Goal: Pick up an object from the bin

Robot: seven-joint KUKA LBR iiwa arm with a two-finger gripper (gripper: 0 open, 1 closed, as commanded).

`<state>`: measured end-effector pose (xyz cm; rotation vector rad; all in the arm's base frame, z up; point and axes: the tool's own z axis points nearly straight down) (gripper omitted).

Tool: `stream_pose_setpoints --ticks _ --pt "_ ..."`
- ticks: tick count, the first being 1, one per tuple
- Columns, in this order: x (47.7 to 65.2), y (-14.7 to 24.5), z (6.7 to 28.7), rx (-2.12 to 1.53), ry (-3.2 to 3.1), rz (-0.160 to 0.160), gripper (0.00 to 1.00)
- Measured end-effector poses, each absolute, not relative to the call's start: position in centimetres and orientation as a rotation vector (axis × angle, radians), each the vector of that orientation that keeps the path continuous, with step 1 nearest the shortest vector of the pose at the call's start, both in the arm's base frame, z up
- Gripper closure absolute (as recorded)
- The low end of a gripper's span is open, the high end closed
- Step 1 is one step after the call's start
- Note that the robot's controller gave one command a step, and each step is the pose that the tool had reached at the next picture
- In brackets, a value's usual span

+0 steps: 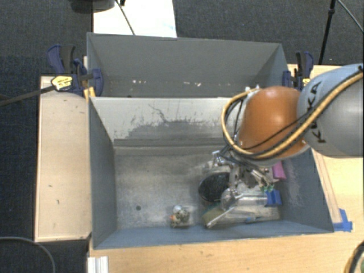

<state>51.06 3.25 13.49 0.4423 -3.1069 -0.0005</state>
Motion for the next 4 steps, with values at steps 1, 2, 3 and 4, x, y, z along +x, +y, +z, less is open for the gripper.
stream_pose_setpoints --ticks 1,2,3,4 --pt "52.0 2.9 11.1 0.749 -3.067 -0.003 0.0" --pt "53.7 0.5 7.4 1.291 -2.882 0.003 0.0" --pt "53.7 0.5 7.5 1.282 -2.884 0.003 1.0" --pt "53.5 -0.8 21.3 1.425 -2.809 0.007 1.0"
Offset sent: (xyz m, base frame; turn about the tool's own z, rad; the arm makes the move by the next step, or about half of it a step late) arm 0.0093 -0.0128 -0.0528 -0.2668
